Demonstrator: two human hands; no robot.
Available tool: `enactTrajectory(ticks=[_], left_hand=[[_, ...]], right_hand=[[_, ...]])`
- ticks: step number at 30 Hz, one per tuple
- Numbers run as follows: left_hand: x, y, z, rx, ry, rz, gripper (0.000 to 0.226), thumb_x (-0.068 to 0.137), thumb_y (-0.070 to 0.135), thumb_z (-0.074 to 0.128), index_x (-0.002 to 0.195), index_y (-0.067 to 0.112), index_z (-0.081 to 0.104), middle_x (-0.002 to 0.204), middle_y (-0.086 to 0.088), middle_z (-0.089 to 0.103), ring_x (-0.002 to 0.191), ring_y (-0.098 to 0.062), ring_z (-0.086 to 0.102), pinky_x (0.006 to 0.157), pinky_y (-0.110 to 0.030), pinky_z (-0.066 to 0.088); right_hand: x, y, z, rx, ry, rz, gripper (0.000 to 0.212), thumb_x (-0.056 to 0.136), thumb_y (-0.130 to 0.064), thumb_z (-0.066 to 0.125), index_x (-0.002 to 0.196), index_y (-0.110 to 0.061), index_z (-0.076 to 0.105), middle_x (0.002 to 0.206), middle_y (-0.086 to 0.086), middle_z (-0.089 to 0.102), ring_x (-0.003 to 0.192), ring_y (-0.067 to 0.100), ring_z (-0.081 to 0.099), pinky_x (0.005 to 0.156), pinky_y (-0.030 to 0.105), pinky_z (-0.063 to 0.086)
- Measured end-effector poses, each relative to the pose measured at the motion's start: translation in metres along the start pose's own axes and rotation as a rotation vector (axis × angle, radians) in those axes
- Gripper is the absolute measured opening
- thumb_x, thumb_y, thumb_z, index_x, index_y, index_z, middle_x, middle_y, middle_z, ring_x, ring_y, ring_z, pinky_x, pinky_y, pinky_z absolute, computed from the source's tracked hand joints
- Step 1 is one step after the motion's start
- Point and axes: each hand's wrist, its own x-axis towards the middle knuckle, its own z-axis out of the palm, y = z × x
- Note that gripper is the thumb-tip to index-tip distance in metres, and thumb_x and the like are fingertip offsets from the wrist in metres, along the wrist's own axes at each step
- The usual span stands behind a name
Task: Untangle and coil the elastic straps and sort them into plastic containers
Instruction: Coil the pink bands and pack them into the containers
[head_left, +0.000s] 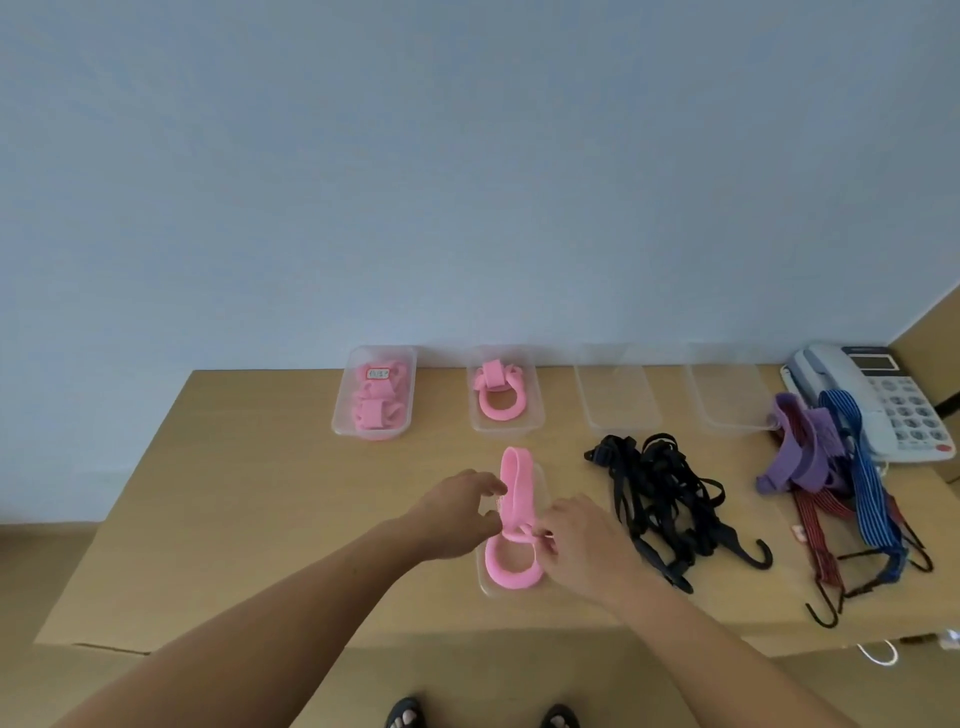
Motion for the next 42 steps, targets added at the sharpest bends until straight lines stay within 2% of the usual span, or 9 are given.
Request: enactTrajectory(ticks=[4, 8, 13, 20, 25, 29, 35, 38, 42], left_hand=[[0.004, 0.021, -0.016, -0.116, 0.016, 0.066, 0.05, 0.09, 0.021, 0.059, 0.139, 0.025, 0.05, 0.14, 0.008, 0.052, 0.123, -0.01, 0.051, 0.097, -0.022, 0.042], [0.008, 0.044, -0.042, -0.276, 0.106, 0.122, 0.023, 0.096, 0.029, 0.055, 0.115, 0.021, 0.064, 0.105, 0.004, 0.066, 0.074, -0.007, 0.053, 0.07, -0.023, 0.042], [-0.002, 0.071, -0.086, -0.581, 0.098, 0.2, 0.024, 0.1, 0.026, 0.053, 0.108, 0.008, 0.068, 0.099, -0.004, 0.076, 0.094, -0.022, 0.071, 0.095, -0.042, 0.053], [-0.026, 0.101, -0.141, -0.804, 0.055, 0.24, 0.029, 0.095, 0.024, 0.055, 0.115, 0.004, 0.062, 0.105, -0.018, 0.073, 0.092, -0.043, 0.07, 0.083, -0.059, 0.057], [-0.034, 0.117, -0.16, -0.918, 0.003, 0.203, 0.047, 0.089, 0.045, 0.054, 0.107, 0.002, 0.065, 0.098, -0.023, 0.072, 0.082, -0.045, 0.068, 0.07, -0.047, 0.058], [-0.036, 0.115, -0.168, -0.965, 0.022, 0.187, 0.036, 0.097, 0.036, 0.054, 0.096, 0.002, 0.066, 0.091, -0.019, 0.072, 0.074, -0.038, 0.068, 0.064, -0.043, 0.058], [-0.038, 0.111, -0.17, -0.95, 0.049, 0.221, 0.02, 0.092, 0.018, 0.065, 0.103, 0.002, 0.061, 0.107, -0.017, 0.072, 0.078, -0.041, 0.069, 0.062, -0.039, 0.057], [-0.038, 0.112, -0.169, -0.903, 0.095, 0.254, 0.031, 0.085, 0.026, 0.076, 0.1, 0.003, 0.06, 0.105, -0.016, 0.072, 0.078, -0.044, 0.069, 0.065, -0.041, 0.059], [-0.036, 0.111, -0.165, -0.787, 0.208, 0.269, 0.015, 0.089, 0.007, 0.068, 0.099, -0.002, 0.06, 0.095, -0.022, 0.069, 0.081, -0.048, 0.069, 0.071, -0.056, 0.058]], right_hand=[[0.02, 0.001, -0.054, 0.155, 0.12, -0.029, 0.027, 0.095, -0.036, 0.047, 0.102, -0.02, 0.067, 0.093, -0.006, 0.064, 0.095, 0.017, 0.051, 0.076, 0.028, 0.041], [0.038, -0.005, -0.108, 0.265, 0.181, -0.072, 0.02, 0.098, -0.038, 0.052, 0.102, -0.031, 0.071, 0.09, -0.011, 0.066, 0.087, 0.009, 0.054, 0.074, 0.027, 0.045], [0.042, -0.017, -0.164, 0.469, 0.275, -0.096, 0.031, 0.087, -0.062, 0.049, 0.088, -0.039, 0.069, 0.082, -0.023, 0.067, 0.077, 0.001, 0.06, 0.066, 0.015, 0.046], [0.055, -0.029, -0.211, 0.613, 0.349, -0.119, 0.006, 0.092, -0.033, 0.065, 0.091, -0.035, 0.071, 0.085, -0.022, 0.071, 0.078, 0.0, 0.066, 0.067, 0.012, 0.05], [0.057, -0.039, -0.224, 0.588, 0.488, -0.2, 0.016, 0.09, -0.017, 0.065, 0.089, -0.031, 0.071, 0.083, -0.024, 0.069, 0.072, 0.003, 0.064, 0.063, 0.012, 0.048], [0.059, -0.041, -0.221, 0.571, 0.586, -0.231, 0.019, 0.087, -0.013, 0.071, 0.091, -0.031, 0.073, 0.086, -0.02, 0.067, 0.072, 0.01, 0.062, 0.064, 0.018, 0.049], [0.057, -0.043, -0.216, 0.852, 0.459, -0.125, 0.01, 0.086, -0.022, 0.074, 0.089, -0.031, 0.073, 0.083, -0.016, 0.071, 0.071, 0.005, 0.062, 0.065, 0.018, 0.049], [0.056, -0.041, -0.219, 0.988, 0.321, -0.064, 0.013, 0.094, -0.028, 0.062, 0.092, -0.021, 0.074, 0.082, -0.006, 0.073, 0.059, 0.002, 0.056, 0.06, 0.018, 0.046], [0.053, -0.039, -0.221, 1.001, 0.225, -0.044, 0.018, 0.095, -0.026, 0.061, 0.089, -0.016, 0.074, 0.076, 0.002, 0.073, 0.053, 0.003, 0.055, 0.054, 0.016, 0.043]])
